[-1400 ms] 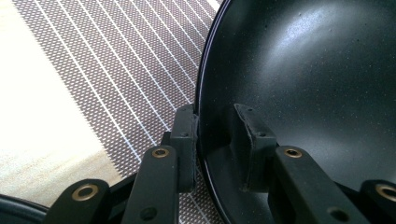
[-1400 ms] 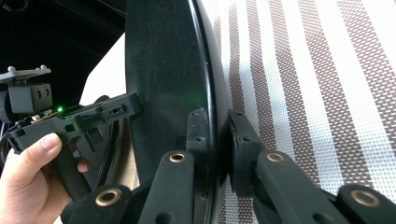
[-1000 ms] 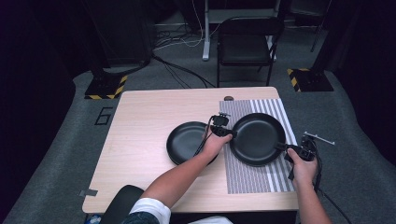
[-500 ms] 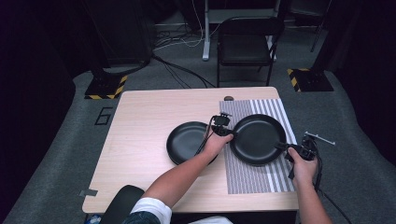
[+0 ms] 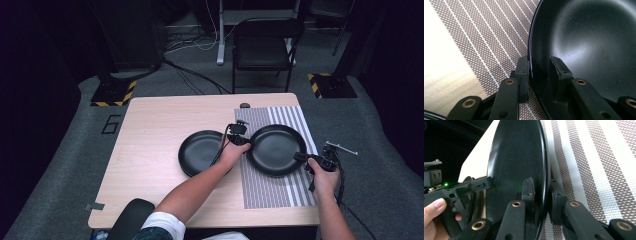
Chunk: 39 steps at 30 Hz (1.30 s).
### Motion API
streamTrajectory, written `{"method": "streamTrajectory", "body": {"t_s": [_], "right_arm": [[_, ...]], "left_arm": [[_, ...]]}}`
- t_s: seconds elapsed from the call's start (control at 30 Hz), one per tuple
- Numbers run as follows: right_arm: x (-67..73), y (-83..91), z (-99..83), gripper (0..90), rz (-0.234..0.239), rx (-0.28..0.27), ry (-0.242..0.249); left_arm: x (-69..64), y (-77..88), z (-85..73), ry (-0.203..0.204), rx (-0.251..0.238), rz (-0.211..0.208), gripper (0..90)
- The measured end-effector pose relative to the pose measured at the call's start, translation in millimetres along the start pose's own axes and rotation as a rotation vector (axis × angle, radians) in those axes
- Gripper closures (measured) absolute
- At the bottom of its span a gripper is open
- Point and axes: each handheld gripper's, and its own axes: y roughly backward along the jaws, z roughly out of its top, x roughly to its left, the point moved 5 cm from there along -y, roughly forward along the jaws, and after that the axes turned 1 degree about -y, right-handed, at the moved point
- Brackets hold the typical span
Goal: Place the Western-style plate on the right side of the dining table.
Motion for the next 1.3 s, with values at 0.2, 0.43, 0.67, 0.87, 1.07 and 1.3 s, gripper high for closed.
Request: {"method": "streamTrajectory", "body": {"t_s": [0.2,0.43,0.67,0.87,1.07,1.3], "right_arm": [[-3.5,-2.4,0.6,75.7,-0.023,-0.003,0.027],[-2.8,-3.1,-0.2,73.6,-0.059,-0.001,0.057],[-4.9,-4.2,-0.3,72.3,-0.069,0.012,0.048],[-7.3,-5.6,-0.2,71.4,-0.079,0.017,0.051],[-7.7,-6.0,-1.4,69.5,-0.108,0.022,0.067],[-8.8,-7.2,-4.4,66.2,-0.166,0.031,0.100]], "left_arm": [[0.3,-0.4,0.1,-0.002,0.005,-0.001,70.4],[-0.4,-1.2,0.4,-0.016,0.013,0.015,70.2],[-0.7,-1.8,0.7,-0.013,0.013,0.010,69.8],[-0.9,-1.6,0.8,-0.015,0.009,0.009,69.8],[-1.1,-0.7,1.1,-0.012,0.000,0.003,68.4],[-2.2,0.3,0.8,-0.015,-0.011,-0.013,67.1]]}}
